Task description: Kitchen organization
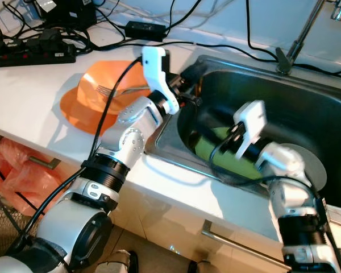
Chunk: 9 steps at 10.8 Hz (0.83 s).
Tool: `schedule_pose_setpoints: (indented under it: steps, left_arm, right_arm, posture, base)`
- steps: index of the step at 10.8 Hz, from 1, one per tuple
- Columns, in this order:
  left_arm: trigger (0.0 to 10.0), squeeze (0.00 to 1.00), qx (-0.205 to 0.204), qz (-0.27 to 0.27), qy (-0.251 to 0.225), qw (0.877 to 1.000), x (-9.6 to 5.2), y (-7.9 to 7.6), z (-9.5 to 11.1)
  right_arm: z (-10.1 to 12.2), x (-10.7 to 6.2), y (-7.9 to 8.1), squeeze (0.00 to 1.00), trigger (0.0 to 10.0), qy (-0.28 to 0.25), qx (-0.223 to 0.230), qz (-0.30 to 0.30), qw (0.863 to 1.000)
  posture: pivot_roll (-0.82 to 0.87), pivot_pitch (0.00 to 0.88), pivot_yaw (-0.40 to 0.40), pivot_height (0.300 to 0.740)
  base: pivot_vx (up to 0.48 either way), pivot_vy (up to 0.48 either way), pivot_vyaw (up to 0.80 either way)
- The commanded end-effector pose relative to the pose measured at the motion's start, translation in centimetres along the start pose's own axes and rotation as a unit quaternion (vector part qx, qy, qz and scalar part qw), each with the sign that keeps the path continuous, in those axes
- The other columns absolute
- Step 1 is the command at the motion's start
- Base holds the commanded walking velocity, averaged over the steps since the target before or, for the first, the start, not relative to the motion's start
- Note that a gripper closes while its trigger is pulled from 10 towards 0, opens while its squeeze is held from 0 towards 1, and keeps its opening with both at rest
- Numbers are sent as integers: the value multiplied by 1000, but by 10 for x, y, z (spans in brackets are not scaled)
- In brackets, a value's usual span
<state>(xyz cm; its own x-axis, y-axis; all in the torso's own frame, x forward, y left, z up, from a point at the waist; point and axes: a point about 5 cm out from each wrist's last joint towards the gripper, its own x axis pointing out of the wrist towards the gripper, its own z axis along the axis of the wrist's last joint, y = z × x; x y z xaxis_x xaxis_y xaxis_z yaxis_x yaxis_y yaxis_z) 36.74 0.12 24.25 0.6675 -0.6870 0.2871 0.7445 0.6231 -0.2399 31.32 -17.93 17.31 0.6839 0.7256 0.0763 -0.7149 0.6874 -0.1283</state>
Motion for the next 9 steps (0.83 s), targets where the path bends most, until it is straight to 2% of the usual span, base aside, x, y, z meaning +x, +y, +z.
schedule_pose_setpoints:
  steps: [1,3,9]
  left_arm:
    - [10000,0,-33,-46,-4,998,16,-36,-10]
    - [10000,0,-33,-47,-5,998,16,-37,-9]
    - [10000,0,-37,-52,-3,998,17,-39,-10]
  right_arm:
    - [-1,2,1,0,10000,5,0,0,1000]
    - [-1,9,10,0,10000,-2,11,17,1000]
    - [-9,22,9,0,10000,7,10,-16,1000]
  posture:
    - [23,105,6,740]
    - [29,100,6,740]
    - [34,99,2,740]
  base:
    - [0,0,0]
    - [0,0,0]
    - [0,0,0]
